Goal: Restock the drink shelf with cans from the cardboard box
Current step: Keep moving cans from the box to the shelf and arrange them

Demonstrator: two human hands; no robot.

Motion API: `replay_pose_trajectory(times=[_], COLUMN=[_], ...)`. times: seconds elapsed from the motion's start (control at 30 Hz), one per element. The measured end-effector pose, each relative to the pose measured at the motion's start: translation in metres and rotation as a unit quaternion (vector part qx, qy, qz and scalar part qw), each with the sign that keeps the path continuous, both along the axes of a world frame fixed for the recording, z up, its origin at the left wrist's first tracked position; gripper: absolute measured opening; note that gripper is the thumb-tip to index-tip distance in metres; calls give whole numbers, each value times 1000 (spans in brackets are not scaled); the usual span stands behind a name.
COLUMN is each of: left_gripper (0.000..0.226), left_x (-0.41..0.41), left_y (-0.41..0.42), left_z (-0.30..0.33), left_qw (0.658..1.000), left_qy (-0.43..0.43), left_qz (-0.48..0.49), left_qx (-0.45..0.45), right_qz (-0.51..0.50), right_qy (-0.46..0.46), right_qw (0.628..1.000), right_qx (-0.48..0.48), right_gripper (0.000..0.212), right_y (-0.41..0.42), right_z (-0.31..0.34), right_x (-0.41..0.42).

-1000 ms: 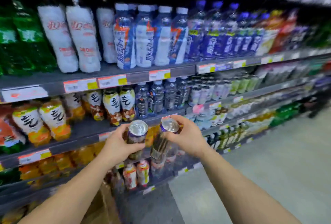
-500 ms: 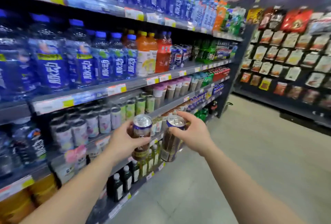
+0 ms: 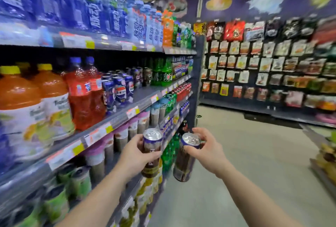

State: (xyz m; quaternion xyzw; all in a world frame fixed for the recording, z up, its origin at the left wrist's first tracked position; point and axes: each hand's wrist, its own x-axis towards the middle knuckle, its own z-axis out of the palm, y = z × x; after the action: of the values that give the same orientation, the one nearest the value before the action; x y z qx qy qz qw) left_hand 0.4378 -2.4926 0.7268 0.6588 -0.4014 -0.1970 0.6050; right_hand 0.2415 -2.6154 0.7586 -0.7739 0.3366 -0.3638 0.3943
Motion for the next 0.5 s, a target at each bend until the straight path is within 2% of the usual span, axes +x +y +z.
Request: replay_pose_trajectory(times=[0.13,0.33,0.5], left_gripper=[66,52,48], left_x=[31,68,100], left_y=[-94,-228,-313], left_z=[4,9,36], left_qw=[1000,999,990], left_qy=[-10,-2,-11], left_qz=[-19,39,137], left_qx=[2,-16,-40], right_qz=[-21,19,98], right_qy=[1,11,35], right_qw=[1000,999,993], right_qx=[8,-27,-53], right_gripper=[52,50,57], right_y=[-94,-247,-367], right_z=[-1,-2,18], right_x=[21,78,140])
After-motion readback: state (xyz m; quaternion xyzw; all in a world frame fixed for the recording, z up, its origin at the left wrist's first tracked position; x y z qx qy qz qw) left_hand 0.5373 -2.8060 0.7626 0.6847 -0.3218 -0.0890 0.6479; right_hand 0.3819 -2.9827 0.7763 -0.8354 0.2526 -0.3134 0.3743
